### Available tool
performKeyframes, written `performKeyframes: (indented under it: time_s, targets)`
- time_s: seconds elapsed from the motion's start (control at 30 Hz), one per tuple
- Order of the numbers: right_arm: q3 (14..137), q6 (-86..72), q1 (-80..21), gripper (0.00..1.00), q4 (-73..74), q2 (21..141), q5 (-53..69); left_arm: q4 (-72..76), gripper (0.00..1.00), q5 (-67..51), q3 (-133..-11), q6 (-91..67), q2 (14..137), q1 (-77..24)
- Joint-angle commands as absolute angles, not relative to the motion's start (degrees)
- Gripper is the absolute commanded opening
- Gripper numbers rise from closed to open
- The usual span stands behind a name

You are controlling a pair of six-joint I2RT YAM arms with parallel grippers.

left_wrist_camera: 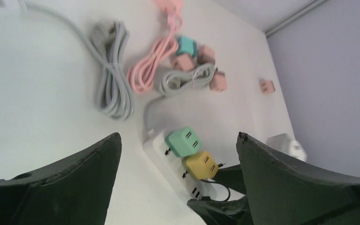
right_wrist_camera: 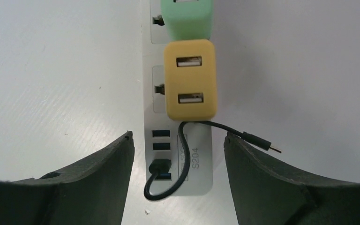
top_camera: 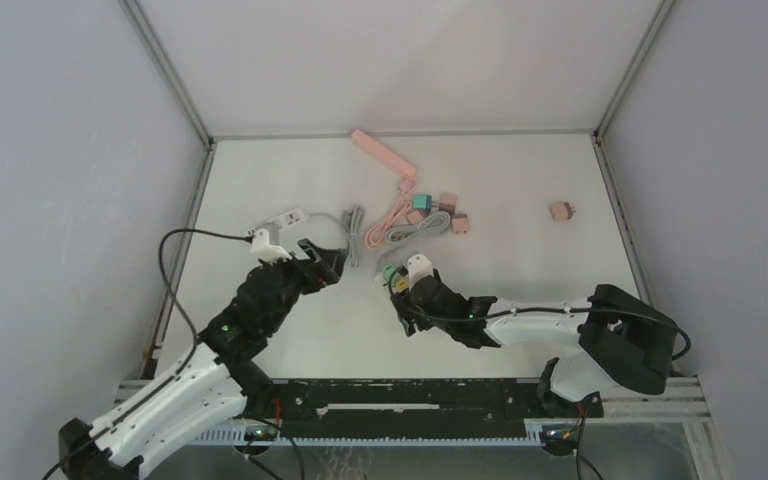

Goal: Insert the plug
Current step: Move the socket to the center of the board.

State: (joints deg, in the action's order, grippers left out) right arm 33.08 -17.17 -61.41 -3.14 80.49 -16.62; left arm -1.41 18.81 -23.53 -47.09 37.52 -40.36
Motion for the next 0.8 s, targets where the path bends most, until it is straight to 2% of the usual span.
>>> performKeyframes:
  time_s: [0.0, 0.17, 0.43, 0.77]
  targets:
    - [37.47, -14.68, -60.92, 0.76, -4.28, 83.61, -15.58, -13.84, 0.96, 24.48, -33.61, -33.61, 30.83, -40.08]
    - [39.50, -14.13, -60.32, 0.72, -4.23, 88.02, -14.67, -19.16, 0.98, 27.39, -40.74, -22.64, 27.63, -39.99]
    - [39.93, -18.74, -60.17, 0.48, 4.39, 86.04, -16.26, -19.45, 1.00, 33.48, -39.45, -14.90, 23.36, -38.23]
    - [33.64, -34.42, -60.02, 0.45, 24.82, 71.66, -26.47, -19.00, 1.00, 34.55, -37.82, -12.57, 21.04, -35.50]
